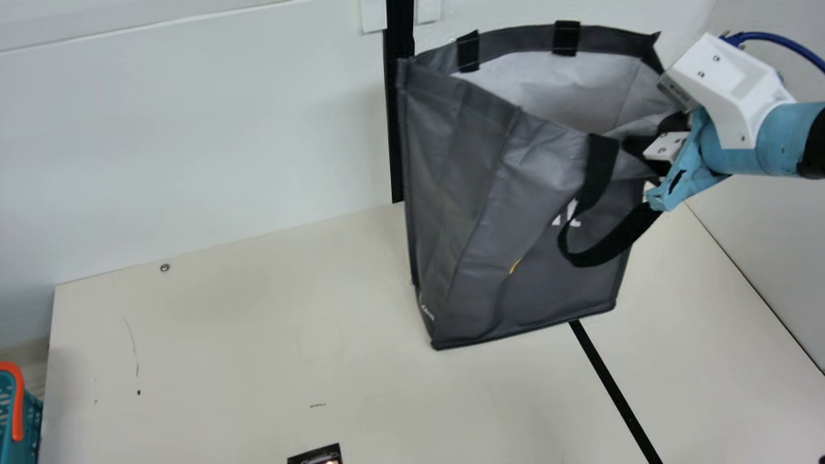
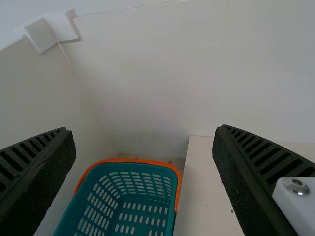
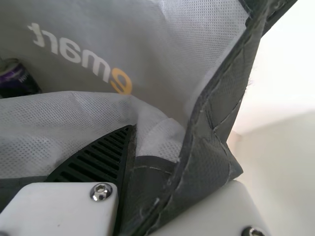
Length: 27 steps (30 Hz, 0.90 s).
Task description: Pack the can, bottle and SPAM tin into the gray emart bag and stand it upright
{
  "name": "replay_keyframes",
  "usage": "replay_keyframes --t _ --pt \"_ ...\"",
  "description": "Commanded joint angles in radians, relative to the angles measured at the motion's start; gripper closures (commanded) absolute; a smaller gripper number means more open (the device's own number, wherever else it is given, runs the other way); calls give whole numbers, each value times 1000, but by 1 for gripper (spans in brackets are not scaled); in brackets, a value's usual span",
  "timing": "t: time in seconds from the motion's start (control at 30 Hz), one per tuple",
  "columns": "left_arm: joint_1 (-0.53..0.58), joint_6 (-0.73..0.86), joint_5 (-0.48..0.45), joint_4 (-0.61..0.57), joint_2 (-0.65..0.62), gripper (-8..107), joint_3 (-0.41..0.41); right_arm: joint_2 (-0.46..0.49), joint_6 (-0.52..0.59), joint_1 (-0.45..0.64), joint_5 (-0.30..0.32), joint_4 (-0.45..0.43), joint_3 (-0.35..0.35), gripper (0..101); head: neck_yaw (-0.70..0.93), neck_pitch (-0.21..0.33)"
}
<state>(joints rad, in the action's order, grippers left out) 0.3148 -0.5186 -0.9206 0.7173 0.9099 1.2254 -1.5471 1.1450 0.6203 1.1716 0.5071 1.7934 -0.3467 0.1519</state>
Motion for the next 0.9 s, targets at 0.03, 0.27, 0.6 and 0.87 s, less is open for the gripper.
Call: replay_keyframes --t 0.03,0.27,0.6,0.87 --pt "0 0 0 0 0 9 0 -17 0 22 -15 -41 35 101 -2 23" --pt "0 0 0 0 0 9 0 -67 1 77 -36 -110 115 101 -2 23" --pt "0 0 0 0 0 9 0 -148 -12 153 -47 -185 224 101 -2 23" --pt "0 0 0 0 0 9 0 -222 -10 214 -29 -211 321 101 -2 23"
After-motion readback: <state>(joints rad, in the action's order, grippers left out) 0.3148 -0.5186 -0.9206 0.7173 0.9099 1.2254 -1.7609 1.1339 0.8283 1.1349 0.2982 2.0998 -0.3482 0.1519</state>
